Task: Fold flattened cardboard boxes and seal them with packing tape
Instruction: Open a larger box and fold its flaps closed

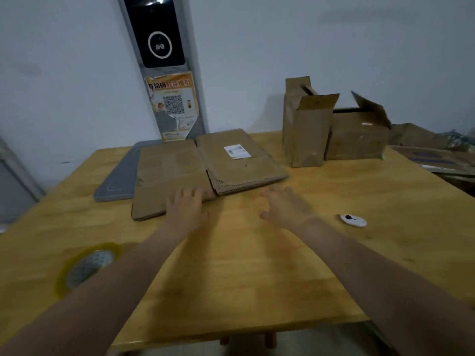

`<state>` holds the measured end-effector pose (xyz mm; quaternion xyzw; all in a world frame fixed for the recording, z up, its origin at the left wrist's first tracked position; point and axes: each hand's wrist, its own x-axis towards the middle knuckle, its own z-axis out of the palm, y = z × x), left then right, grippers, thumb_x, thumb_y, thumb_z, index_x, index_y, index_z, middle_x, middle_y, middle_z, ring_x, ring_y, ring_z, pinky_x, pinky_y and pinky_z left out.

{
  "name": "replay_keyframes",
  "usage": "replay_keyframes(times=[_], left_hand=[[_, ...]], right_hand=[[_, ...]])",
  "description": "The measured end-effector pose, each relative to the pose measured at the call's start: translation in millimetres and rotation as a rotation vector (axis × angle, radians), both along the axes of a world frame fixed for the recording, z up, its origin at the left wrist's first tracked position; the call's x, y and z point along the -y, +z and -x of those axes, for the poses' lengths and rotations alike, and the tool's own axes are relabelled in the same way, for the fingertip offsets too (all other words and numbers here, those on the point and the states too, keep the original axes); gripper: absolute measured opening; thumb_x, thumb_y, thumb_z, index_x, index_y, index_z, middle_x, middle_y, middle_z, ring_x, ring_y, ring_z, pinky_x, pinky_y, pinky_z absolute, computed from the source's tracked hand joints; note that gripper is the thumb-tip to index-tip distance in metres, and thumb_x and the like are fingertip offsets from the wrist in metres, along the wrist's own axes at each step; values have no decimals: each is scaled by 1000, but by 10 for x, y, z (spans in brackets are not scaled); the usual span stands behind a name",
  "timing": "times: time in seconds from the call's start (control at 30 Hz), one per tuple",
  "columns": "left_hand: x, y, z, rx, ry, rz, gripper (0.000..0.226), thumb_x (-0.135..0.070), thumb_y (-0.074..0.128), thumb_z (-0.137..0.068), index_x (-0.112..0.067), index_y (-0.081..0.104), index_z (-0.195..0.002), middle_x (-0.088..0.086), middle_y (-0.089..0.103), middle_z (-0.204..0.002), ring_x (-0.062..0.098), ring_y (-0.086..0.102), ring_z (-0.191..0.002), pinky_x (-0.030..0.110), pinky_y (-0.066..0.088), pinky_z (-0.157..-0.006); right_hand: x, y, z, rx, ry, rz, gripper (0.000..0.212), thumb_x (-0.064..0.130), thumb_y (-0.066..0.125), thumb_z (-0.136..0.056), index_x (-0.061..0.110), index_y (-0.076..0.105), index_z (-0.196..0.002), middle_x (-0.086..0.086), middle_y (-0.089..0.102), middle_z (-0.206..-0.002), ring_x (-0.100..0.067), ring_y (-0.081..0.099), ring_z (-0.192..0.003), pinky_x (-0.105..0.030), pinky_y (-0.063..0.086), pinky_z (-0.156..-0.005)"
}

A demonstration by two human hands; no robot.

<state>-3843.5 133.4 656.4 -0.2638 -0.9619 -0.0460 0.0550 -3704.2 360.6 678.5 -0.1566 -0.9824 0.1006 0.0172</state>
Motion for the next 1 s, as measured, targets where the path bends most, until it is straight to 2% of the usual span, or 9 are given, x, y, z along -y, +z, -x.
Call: replay_keyframes(times=[0.1,0.23,0.33,0.47,0.63,0.73,0.8,0.9,1.0], left_hand=[[106,-25,330,23,50,-4,64,-52,62,-94,-28,38,-148,3,42,-152,33,33,-144,60,35,-113],[185,-14,712,115,81,-62,78,-60,68,-87,-21,39,-149,6,44,-151,35,40,-139,58,40,-111],[227,-26,882,175,48,-24,93,-70,74,-76,-27,37,-150,2,40,-154,31,37,-142,59,39,-111],[280,11,960,155,-21,8,94,-76,70,-75,-30,40,-151,-1,46,-152,27,45,-137,51,45,-107],[376,121,990,85,-82,30,86,-83,54,-81,-30,46,-147,-2,54,-146,23,52,-130,40,47,-100],[382,215,973,118,-90,52,81,-81,52,-84,-27,49,-145,-1,56,-143,24,54,-128,41,49,-98],[368,301,938,27,-127,117,67,-75,46,-92,-22,56,-132,2,63,-130,25,60,-115,39,51,-87],[369,465,891,-254,-182,163,44,-57,34,-105,-21,58,-114,1,68,-107,25,65,-92,37,51,-70],[425,657,830,-252,-172,94,22,-43,33,-109,-24,42,-102,2,65,-96,25,56,-79,38,46,-65]], right_hand=[[91,10,363,-18,22,3,62,42,68,-92,27,46,-148,-1,40,-148,-32,38,-135,-45,43,-107],[159,-16,766,-35,66,11,61,28,64,-94,32,43,-150,2,44,-146,-28,39,-135,-46,44,-106],[199,-54,978,-33,105,-6,63,28,62,-91,30,42,-151,1,46,-149,-28,41,-135,-46,40,-110],[254,-135,1166,-18,99,-40,63,31,63,-90,34,43,-149,3,50,-148,-27,43,-136,-49,36,-113],[281,-127,1247,-25,117,-125,52,19,61,-91,29,53,-142,-1,58,-134,-25,56,-121,-41,49,-98],[282,-102,1238,-12,99,-142,53,22,63,-91,28,52,-143,-1,59,-134,-26,55,-123,-39,48,-100],[280,-96,1222,-8,99,-129,54,24,64,-90,28,52,-143,0,58,-135,-25,54,-124,-39,48,-101],[280,-64,1171,-3,94,-105,56,22,66,-89,30,53,-143,1,59,-133,-24,55,-122,-38,51,-97],[304,-20,1081,14,86,-50,54,26,69,-88,32,57,-140,2,62,-129,-22,58,-118,-38,53,-94]])
